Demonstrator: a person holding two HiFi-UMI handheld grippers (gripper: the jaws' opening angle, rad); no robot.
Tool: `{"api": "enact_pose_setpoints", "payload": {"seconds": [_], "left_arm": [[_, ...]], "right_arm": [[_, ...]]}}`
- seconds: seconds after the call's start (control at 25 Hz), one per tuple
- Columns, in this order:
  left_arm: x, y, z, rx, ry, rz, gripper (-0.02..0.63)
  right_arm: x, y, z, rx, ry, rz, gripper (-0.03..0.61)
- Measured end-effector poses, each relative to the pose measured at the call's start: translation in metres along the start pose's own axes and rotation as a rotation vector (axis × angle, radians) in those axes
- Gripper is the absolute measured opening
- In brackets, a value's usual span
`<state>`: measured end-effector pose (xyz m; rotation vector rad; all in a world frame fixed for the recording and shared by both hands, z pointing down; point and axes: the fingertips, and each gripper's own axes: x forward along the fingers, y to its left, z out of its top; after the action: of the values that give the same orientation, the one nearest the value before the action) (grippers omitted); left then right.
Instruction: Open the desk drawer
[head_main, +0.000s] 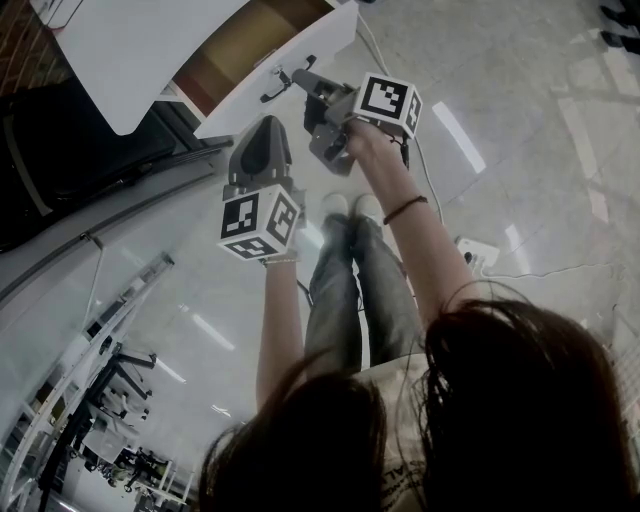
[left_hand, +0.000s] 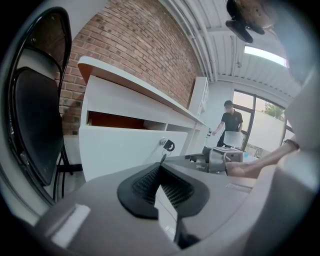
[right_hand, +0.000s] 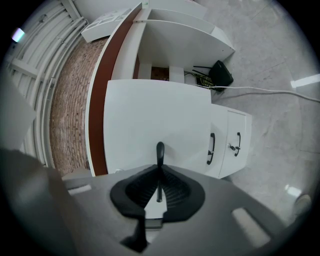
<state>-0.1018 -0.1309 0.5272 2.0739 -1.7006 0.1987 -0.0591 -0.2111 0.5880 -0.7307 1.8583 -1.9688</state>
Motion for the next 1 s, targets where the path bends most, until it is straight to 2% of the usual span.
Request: {"api": "enact_pose_setpoints", "payload": {"seconds": [1.0], "left_arm": [[-0.009,-0.009,-0.004,-0.010,0.026,-0.013,-0.002]], "right_arm": [[-0.013,-0.002,-0.006,0.012,-0.009,-0.013,0.021]]}}
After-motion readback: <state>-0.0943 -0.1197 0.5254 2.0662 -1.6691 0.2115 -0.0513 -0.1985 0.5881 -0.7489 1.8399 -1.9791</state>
